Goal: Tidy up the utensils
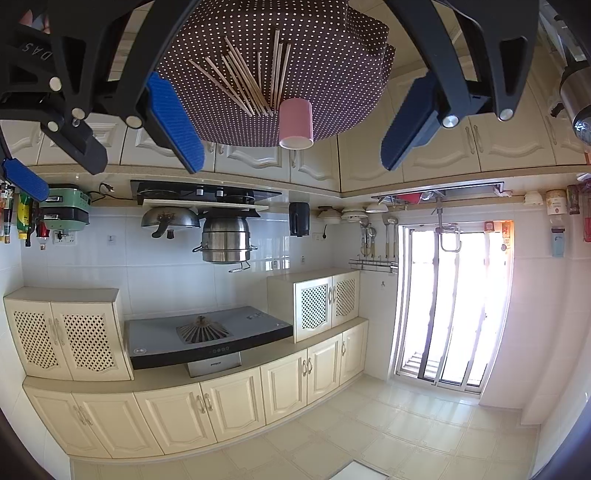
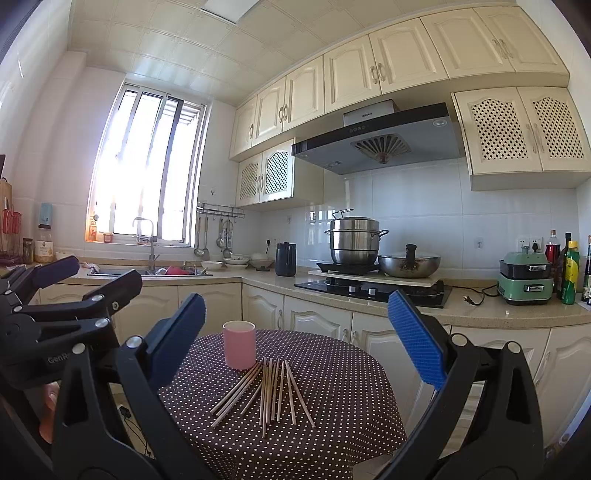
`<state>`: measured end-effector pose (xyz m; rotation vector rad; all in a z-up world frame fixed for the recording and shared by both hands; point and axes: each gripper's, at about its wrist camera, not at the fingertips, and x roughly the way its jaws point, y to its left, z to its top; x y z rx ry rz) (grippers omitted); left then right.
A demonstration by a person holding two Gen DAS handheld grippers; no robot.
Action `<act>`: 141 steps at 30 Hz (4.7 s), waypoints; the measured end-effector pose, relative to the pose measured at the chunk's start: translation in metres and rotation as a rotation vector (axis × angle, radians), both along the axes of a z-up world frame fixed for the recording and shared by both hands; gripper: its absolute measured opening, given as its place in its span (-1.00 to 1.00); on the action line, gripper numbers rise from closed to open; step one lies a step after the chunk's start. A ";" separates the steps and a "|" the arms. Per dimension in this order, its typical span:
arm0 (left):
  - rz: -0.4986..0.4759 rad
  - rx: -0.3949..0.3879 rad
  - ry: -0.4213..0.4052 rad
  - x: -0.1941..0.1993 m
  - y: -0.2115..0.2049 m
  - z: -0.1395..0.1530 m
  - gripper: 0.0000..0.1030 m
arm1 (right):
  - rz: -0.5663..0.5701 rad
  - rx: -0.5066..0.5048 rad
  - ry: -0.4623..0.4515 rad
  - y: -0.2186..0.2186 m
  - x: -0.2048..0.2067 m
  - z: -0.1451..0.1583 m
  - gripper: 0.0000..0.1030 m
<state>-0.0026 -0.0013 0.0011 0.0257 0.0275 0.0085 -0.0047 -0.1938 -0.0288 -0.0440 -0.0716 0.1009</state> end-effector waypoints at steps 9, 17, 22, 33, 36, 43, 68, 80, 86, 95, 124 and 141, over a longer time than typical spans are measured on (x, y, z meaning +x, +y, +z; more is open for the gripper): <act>0.008 0.009 -0.011 0.000 0.000 -0.001 0.84 | 0.000 0.003 -0.003 0.000 0.002 0.002 0.88; 0.012 0.003 -0.004 0.002 0.004 -0.004 0.84 | 0.003 0.002 0.006 0.002 0.005 0.001 0.88; 0.011 0.001 0.005 0.008 0.007 -0.007 0.84 | 0.012 0.002 0.013 0.002 0.013 0.000 0.88; 0.053 0.015 0.030 0.038 0.009 -0.014 0.84 | 0.019 -0.012 0.049 0.009 0.045 -0.009 0.88; 0.070 0.006 0.044 0.051 0.010 -0.019 0.84 | 0.028 -0.015 0.064 0.011 0.058 -0.014 0.88; 0.089 0.014 0.075 0.087 0.013 -0.029 0.84 | 0.073 0.008 0.153 0.010 0.101 -0.024 0.88; -0.169 -0.022 0.973 0.336 0.050 -0.174 0.19 | 0.185 -0.088 0.902 -0.016 0.334 -0.130 0.14; -0.169 0.041 1.168 0.371 0.033 -0.215 -0.14 | 0.259 -0.116 1.187 -0.010 0.394 -0.160 -0.05; -0.200 0.021 1.171 0.371 0.033 -0.213 -0.14 | 0.269 -0.138 1.238 -0.005 0.409 -0.167 -0.05; -0.161 0.063 1.178 0.383 0.020 -0.211 -0.14 | 0.257 -0.143 1.269 -0.010 0.419 -0.177 -0.05; -0.198 0.002 1.205 0.403 0.049 -0.204 -0.17 | 0.197 -0.324 1.356 0.055 0.464 -0.195 -0.31; -0.183 0.102 1.203 0.424 0.002 -0.213 -0.89 | 0.224 -0.398 1.403 0.078 0.475 -0.190 -0.86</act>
